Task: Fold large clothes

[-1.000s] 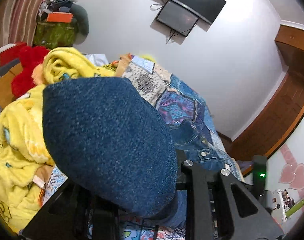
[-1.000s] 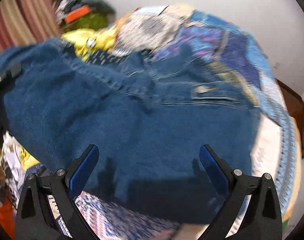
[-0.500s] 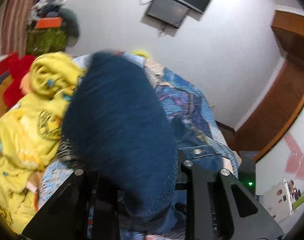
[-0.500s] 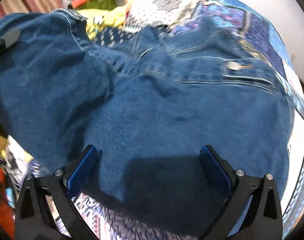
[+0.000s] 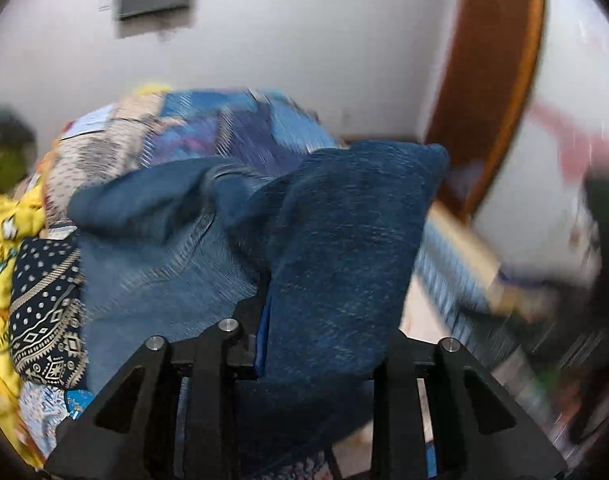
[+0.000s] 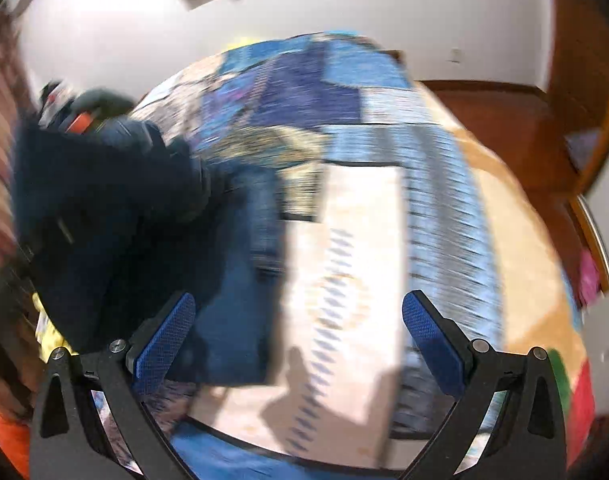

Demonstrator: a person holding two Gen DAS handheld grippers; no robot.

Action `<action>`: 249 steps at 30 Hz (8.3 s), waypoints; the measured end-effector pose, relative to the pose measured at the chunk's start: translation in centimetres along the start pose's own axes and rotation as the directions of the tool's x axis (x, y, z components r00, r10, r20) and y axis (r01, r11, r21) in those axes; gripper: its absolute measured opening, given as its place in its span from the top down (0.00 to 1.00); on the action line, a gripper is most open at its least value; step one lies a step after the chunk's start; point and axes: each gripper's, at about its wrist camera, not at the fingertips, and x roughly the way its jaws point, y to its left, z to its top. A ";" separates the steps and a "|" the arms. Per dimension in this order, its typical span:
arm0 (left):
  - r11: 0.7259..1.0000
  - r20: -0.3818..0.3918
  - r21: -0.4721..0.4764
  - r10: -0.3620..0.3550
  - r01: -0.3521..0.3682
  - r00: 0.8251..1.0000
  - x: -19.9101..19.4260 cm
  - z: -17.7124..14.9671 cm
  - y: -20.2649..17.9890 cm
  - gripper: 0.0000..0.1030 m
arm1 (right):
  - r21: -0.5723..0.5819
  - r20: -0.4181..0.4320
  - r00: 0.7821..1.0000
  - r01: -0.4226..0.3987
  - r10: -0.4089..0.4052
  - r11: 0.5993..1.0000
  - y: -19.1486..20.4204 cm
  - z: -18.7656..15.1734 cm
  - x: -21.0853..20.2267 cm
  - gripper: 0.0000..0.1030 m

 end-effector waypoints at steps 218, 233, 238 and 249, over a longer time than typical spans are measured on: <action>0.882 0.578 -0.298 0.470 -0.364 0.667 -40.0 -11.0 5.9 0.01 | -0.469 0.571 0.724 -0.099 0.387 0.878 25.9 -8.8 -21.1 0.00; 0.887 0.569 -0.292 0.462 -0.358 0.681 -40.0 -10.9 6.3 0.01 | -0.461 0.572 0.728 -0.095 0.378 0.882 25.6 -8.8 -21.5 0.00; 0.890 0.565 -0.291 0.457 -0.352 0.687 -39.9 -10.9 6.7 0.01 | -0.459 0.573 0.730 -0.092 0.374 0.884 25.7 -8.7 -21.4 0.00; 0.893 0.550 -0.291 0.450 -0.344 0.703 -39.1 -10.9 7.2 0.01 | -0.455 0.572 0.734 -0.088 0.367 0.886 25.7 -8.5 -21.5 0.00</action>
